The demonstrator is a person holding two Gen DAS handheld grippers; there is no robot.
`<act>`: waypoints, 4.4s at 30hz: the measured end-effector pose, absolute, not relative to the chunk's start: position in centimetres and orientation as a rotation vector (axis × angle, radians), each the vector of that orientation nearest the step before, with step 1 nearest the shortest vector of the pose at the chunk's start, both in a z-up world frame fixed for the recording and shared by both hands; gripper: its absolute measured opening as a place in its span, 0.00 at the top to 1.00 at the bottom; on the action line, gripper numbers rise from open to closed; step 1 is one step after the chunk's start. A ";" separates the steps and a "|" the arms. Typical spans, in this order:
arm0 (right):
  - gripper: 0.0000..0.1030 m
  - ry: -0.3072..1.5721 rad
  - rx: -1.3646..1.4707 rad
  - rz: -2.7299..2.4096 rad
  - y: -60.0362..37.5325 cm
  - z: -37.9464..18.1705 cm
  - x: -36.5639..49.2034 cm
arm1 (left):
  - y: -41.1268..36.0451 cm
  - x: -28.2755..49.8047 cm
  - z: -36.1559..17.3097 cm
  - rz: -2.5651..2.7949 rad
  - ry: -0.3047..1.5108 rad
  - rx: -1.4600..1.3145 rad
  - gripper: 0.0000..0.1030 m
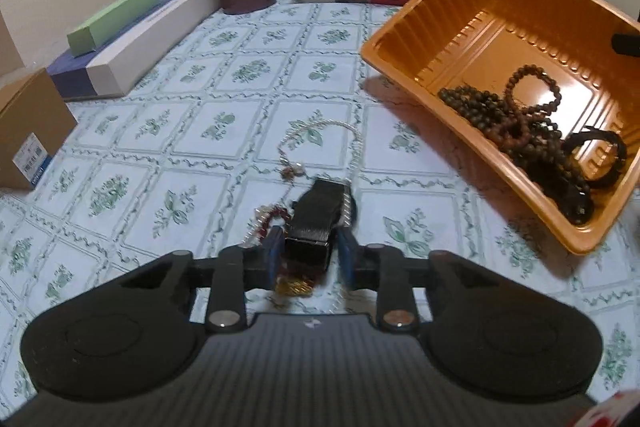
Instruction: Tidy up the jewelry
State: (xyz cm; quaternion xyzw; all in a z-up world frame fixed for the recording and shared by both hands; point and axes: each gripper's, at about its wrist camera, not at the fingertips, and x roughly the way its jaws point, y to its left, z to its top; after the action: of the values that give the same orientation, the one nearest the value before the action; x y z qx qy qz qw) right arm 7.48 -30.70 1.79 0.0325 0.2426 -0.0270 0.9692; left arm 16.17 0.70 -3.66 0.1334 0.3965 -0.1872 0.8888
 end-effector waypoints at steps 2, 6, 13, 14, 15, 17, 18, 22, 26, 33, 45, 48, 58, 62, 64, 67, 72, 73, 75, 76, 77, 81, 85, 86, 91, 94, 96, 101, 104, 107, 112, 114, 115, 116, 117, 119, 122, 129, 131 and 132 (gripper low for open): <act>0.92 0.490 0.066 -0.055 -30.7 1.8 7.5 | 0.7 16.2 -3.7 -0.381 0.822 0.271 0.78; 0.92 0.491 0.065 -0.052 -30.7 1.8 7.5 | 0.7 16.5 -3.9 -0.369 0.828 0.266 0.79; 0.92 0.491 0.066 -0.053 -30.8 1.7 7.6 | 0.8 16.2 -2.9 -0.345 0.797 0.256 0.80; 0.92 0.491 0.067 -0.053 -30.8 1.7 7.6 | 0.9 16.2 -2.5 -0.341 0.787 0.249 0.81; 0.92 0.491 0.067 -0.053 -30.8 1.7 7.6 | 1.1 16.2 -2.1 -0.339 0.780 0.245 0.80; 0.92 0.492 0.067 -0.053 -30.8 1.7 7.6 | 1.5 16.3 -1.2 -0.332 0.775 0.241 0.81; 0.92 0.492 0.067 -0.053 -30.8 1.7 7.6 | 1.6 16.3 -0.9 -0.329 0.774 0.240 0.81; 0.92 0.490 0.068 -0.053 -30.7 1.8 7.6 | 2.1 16.2 0.4 -0.317 0.757 0.242 0.81; 0.92 0.489 0.067 -0.051 -30.7 1.8 7.6 | 2.3 16.0 1.3 -0.315 0.739 0.224 0.81; 0.92 0.488 0.068 -0.048 -30.5 2.1 7.5 | 1.5 15.8 2.2 -0.328 0.731 0.204 0.81; 0.92 0.488 0.068 -0.048 -30.5 2.1 7.5 | -0.5 15.6 3.2 -0.378 0.719 0.173 0.81; 0.92 0.488 0.068 -0.048 -30.5 2.1 7.5 | -1.0 15.6 3.6 -0.393 0.712 0.167 0.81; 0.92 0.488 0.070 -0.049 -30.5 2.1 7.5 | -4.5 15.2 4.8 -0.501 0.693 0.135 0.81; 0.92 0.489 0.071 -0.048 -30.4 2.2 7.7 | -6.5 15.1 5.2 -0.556 0.685 0.126 0.81; 0.92 0.489 0.072 -0.047 -30.3 2.3 7.7 | -7.6 14.9 5.4 -0.582 0.682 0.127 0.81; 0.92 0.489 0.073 -0.047 -30.2 2.3 7.7 | -9.0 14.8 5.5 -0.612 0.678 0.127 0.81; 0.92 0.488 0.078 -0.046 -30.1 2.3 7.8 | -10.7 15.0 5.5 -0.652 0.677 0.117 0.81; 0.92 0.488 0.080 -0.046 -30.2 2.3 7.7 | -11.0 15.0 5.5 -0.658 0.677 0.117 0.81; 0.92 0.488 0.080 -0.045 -30.2 2.3 7.8 | -11.7 15.1 5.5 -0.670 0.678 0.117 0.81; 0.92 0.488 0.081 -0.045 -30.2 2.3 7.8 | -11.9 15.1 5.4 -0.677 0.679 0.115 0.81; 0.92 0.488 0.082 -0.045 -30.3 2.2 7.8 | -12.2 15.1 5.3 -0.685 0.682 0.113 0.81; 0.92 0.489 0.086 -0.046 -30.4 2.2 7.8 | -13.2 15.2 4.9 -0.700 0.689 0.113 0.81; 0.92 0.489 0.086 -0.045 -30.4 2.2 7.8 | -13.9 15.6 4.3 -0.708 0.699 0.110 0.80; 0.92 0.489 0.086 -0.046 -30.4 2.2 7.8 | -14.0 15.5 4.2 -0.711 0.699 0.104 0.80; 0.92 0.490 0.090 -0.047 -30.6 2.1 7.7 | -14.2 15.7 4.3 -0.720 0.689 0.102 0.81; 0.92 0.490 0.091 -0.045 -30.5 2.2 7.7 | -13.4 15.7 4.7 -0.700 0.679 0.092 0.81; 0.92 0.488 0.092 -0.045 -30.6 2.1 7.7 | -12.2 15.8 5.0 -0.668 0.672 0.080 0.81; 0.92 0.488 0.094 -0.046 -30.7 2.1 7.7 | -7.8 15.8 5.4 -0.553 0.658 0.059 0.81; 0.92 0.488 0.093 -0.046 -30.7 2.1 7.6 | -4.9 15.7 5.4 -0.470 0.656 0.052 0.81; 0.92 0.489 0.095 -0.046 -30.8 2.1 7.7 | -1.8 15.6 5.0 -0.385 0.659 0.036 0.81; 0.92 0.489 0.091 -0.047 -30.8 2.0 7.7 | 3.3 15.1 3.4 -0.239 0.691 0.029 0.81; 0.92 0.489 0.089 -0.047 -30.8 2.0 7.7 | 4.7 14.7 2.7 -0.195 0.706 0.025 0.81; 0.92 0.489 0.087 -0.047 -30.7 2.0 7.7 | 5.4 14.6 2.2 -0.176 0.716 0.022 0.81; 0.92 0.489 0.086 -0.047 -30.7 2.0 7.7 | 6.0 14.4 1.8 -0.161 0.724 0.020 0.81; 0.92 0.489 0.084 -0.047 -30.7 2.0 7.7 | 6.5 14.3 1.4 -0.144 0.731 0.018 0.81; 0.92 0.490 0.082 -0.049 -30.7 2.0 7.7 | 7.3 13.8 0.6 -0.128 0.745 0.010 0.80; 0.92 0.490 0.079 -0.050 -30.6 2.0 7.6 | 7.6 13.3 -0.6 -0.123 0.760 -0.001 0.80; 0.92 0.494 0.074 -0.051 -30.6 2.0 7.7 | 5.8 13.2 -2.5 -0.155 0.778 0.023 0.80; 0.92 0.494 0.073 -0.052 -30.6 1.9 7.7 | 5.1 13.3 -2.9 -0.171 0.773 0.036 0.79; 0.92 0.494 0.073 -0.053 -30.6 1.9 7.7 | 4.9 13.3 -3.1 -0.172 0.775 0.039 0.79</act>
State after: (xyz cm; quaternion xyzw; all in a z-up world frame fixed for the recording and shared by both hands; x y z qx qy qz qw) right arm 7.69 -30.62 1.93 0.0363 0.2446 -0.0260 0.9686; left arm 13.34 4.89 -3.14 0.0192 0.3773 -0.0839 0.9221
